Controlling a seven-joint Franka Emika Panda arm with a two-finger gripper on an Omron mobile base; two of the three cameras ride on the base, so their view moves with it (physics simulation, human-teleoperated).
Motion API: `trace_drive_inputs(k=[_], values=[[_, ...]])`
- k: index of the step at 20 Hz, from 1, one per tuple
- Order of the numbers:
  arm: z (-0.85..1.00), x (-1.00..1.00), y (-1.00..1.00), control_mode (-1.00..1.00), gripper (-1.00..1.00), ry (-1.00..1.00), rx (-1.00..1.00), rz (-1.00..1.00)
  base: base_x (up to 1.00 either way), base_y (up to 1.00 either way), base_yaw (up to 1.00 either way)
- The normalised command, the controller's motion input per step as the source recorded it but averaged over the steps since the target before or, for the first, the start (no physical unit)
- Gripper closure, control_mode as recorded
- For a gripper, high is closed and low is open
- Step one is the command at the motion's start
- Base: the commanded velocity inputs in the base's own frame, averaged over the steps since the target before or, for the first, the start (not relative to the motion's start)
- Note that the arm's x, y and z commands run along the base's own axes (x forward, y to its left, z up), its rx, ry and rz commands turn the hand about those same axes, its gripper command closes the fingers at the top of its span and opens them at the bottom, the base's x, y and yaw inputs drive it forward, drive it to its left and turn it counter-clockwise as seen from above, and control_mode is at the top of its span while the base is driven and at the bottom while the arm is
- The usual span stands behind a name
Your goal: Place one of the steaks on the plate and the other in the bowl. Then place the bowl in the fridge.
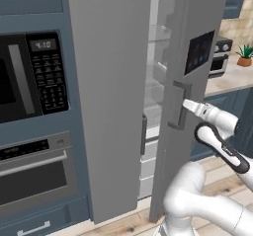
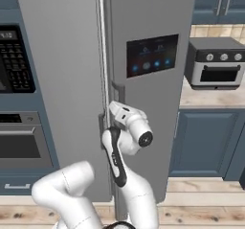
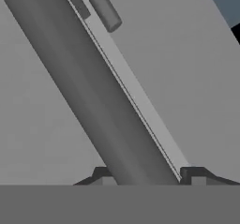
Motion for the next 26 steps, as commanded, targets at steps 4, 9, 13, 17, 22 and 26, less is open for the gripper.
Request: trace_drive_inputs(k=[4, 9, 13, 17, 22, 26], values=[[-0.31, -0.28, -1.0, -1.0, 1.0, 0.04, 0.0, 0.0, 0.0, 0.0, 0.0], [-0.38, -0.24, -1.0, -1.0, 1.0, 0.05, 0.0, 0.0, 0.0, 0.0, 0.0], [-0.4, -0.18, -1.0, -1.0, 1.0, 0.06, 0.0, 0.0, 0.0, 0.0, 0.0], [-0.56, -0.09, -1.0, -1.0, 1.0, 0.06, -0.01, 0.0, 0.0, 0.0, 0.0], [-0.6, -0.04, -1.0, -1.0, 1.0, 0.05, -0.05, 0.0, 0.0, 0.0, 0.0], [-0.6, -0.08, -0.96, -1.0, -1.0, 0.03, -0.11, 0.0, 0.0, 0.0, 0.0]])
